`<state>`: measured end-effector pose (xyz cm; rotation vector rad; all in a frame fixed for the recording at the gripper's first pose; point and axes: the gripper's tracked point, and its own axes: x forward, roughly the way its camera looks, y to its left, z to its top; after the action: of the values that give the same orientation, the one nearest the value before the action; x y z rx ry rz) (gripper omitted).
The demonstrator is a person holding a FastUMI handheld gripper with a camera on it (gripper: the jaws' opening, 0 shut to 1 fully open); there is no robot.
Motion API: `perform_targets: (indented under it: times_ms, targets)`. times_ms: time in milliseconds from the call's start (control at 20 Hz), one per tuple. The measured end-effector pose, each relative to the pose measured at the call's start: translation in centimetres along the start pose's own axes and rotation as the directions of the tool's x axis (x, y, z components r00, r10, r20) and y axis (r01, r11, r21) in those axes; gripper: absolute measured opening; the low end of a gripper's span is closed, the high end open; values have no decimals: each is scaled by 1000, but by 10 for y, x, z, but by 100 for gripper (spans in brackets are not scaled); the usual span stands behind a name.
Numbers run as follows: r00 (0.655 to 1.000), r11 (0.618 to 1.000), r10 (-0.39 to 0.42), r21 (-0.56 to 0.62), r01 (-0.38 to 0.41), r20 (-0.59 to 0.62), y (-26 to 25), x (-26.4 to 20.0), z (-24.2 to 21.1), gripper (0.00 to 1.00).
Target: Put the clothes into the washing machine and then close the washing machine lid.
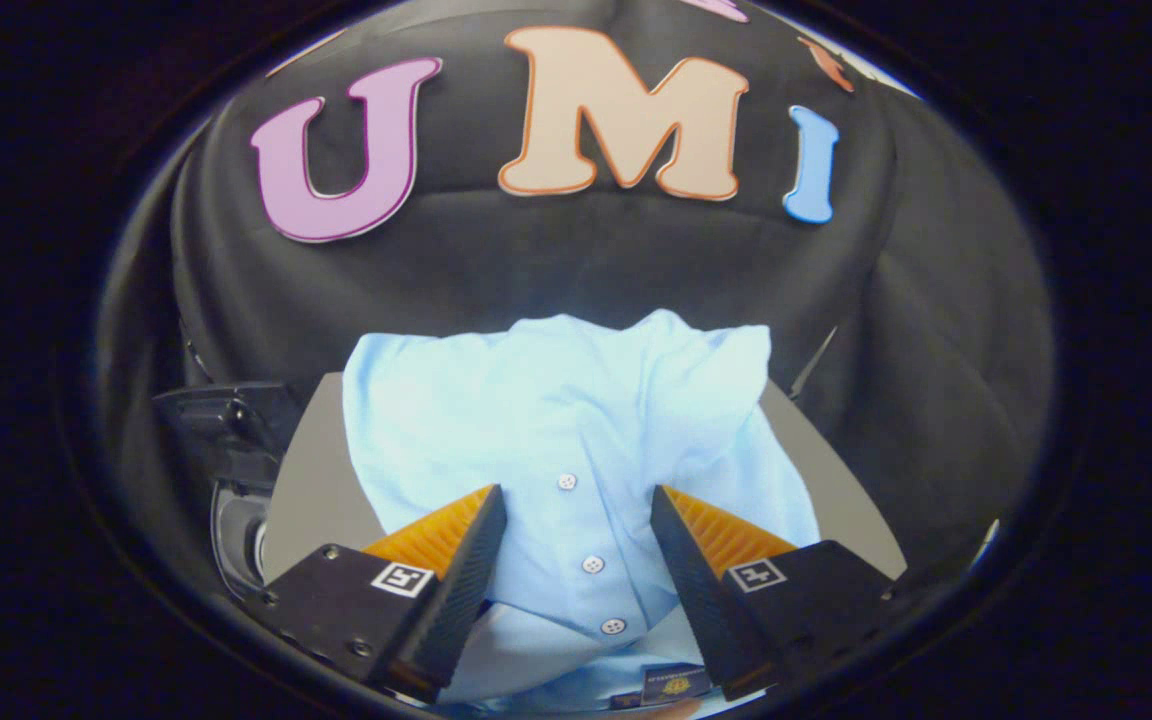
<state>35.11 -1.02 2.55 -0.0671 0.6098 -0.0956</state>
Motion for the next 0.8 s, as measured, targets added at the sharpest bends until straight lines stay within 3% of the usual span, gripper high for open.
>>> perform_targets:
  times_ms: [300,500,600,800]
  targets:
    - [1000,1000,11,15,-11,-6,3,6,-1,83]
    - [999,998,-39,-44,39,-7,5,10,3,18]
    - [997,997,-76,-29,76,-12,5,11,1,12]
    - [993,993,-114,-4,114,-2,15,8,2,12]
